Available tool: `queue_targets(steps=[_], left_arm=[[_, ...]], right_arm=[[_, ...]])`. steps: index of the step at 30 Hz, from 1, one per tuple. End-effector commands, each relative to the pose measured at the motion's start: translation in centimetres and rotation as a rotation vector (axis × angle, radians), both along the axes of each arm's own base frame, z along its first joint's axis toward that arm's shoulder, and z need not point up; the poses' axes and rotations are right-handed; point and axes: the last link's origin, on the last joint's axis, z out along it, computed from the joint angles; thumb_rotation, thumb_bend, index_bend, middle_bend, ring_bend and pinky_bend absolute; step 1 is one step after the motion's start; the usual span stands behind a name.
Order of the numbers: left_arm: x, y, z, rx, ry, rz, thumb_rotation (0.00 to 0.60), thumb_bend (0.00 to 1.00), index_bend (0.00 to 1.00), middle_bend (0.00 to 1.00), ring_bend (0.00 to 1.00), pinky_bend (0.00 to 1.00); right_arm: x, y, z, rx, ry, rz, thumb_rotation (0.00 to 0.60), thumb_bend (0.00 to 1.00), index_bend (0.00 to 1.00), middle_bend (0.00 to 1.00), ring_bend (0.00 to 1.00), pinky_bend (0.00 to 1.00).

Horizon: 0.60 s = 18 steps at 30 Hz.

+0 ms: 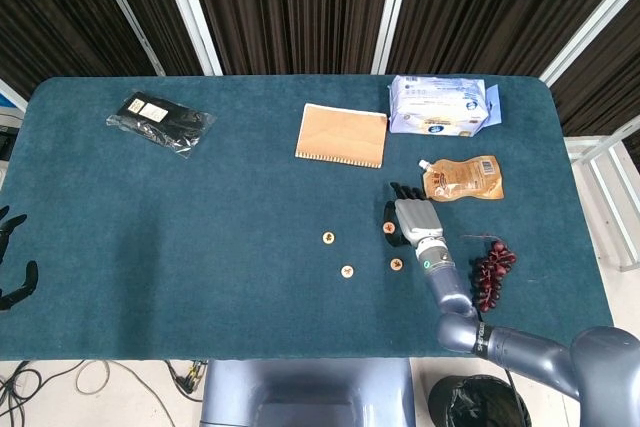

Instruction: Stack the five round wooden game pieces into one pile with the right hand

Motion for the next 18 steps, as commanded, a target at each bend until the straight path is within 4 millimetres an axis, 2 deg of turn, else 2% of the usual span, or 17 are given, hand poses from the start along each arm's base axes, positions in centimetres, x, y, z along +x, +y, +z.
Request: queue_targets(steps=[1, 18], left_arm=[[0.01, 0.00, 0.02, 0.001, 0.000, -0.001, 0.600, 0.48, 0.14, 0.00, 0.00, 0.00], [0.02, 0.00, 0.03, 0.001, 0.000, -0.001, 0.600, 0.48, 0.14, 0.00, 0.00, 0.00]], right_arm=[[0.08, -0.02, 0.02, 0.000, -0.001, 0.002, 0.600, 0.42, 0.52, 0.00, 0.00, 0.00], [-0.09, -0.08, 0.24, -0.002, 0.007, -0.001, 0.600, 0.42, 0.50, 0.00, 0.00, 0.00]])
